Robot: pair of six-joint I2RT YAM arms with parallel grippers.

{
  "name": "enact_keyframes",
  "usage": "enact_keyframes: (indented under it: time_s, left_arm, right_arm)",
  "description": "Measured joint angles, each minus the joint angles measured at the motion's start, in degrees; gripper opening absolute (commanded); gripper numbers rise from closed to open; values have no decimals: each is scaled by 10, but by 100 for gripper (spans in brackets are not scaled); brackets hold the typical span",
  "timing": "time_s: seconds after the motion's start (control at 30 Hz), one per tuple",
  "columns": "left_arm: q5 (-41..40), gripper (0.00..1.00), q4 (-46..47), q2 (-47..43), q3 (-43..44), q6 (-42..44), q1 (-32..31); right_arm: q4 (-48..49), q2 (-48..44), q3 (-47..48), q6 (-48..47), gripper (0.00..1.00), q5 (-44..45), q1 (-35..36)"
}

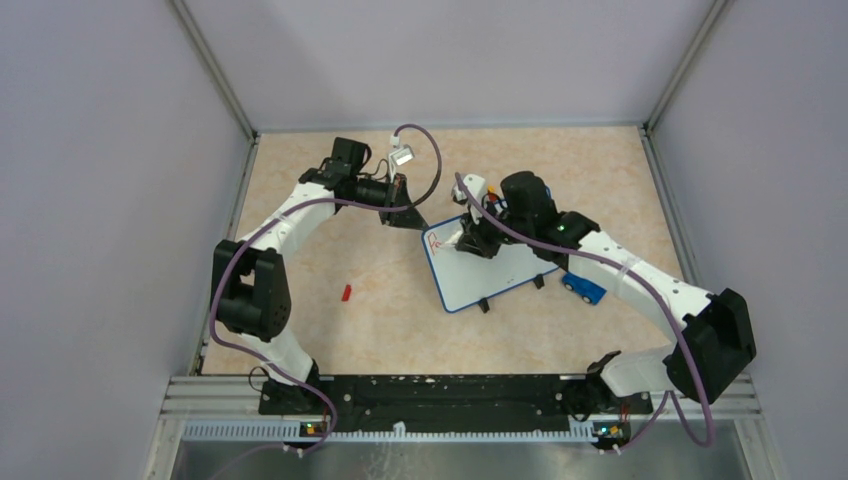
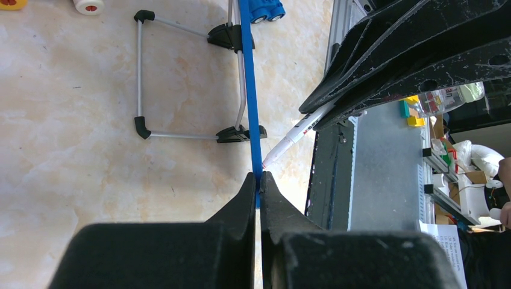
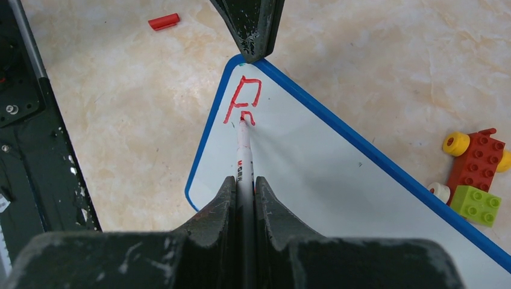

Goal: Write a sentence on the whiteboard

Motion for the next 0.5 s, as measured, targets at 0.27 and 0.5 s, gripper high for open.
enact_keyframes:
  time_s: [0.27, 0.5]
  left_arm:
    - [0, 0, 0, 0, 0, 0, 0]
    - [0, 0, 0, 0, 0, 0, 0]
  right_arm:
    - [-8, -5, -8, -5, 0, 6, 0]
    - [-9, -14, -8, -4, 0, 9, -15]
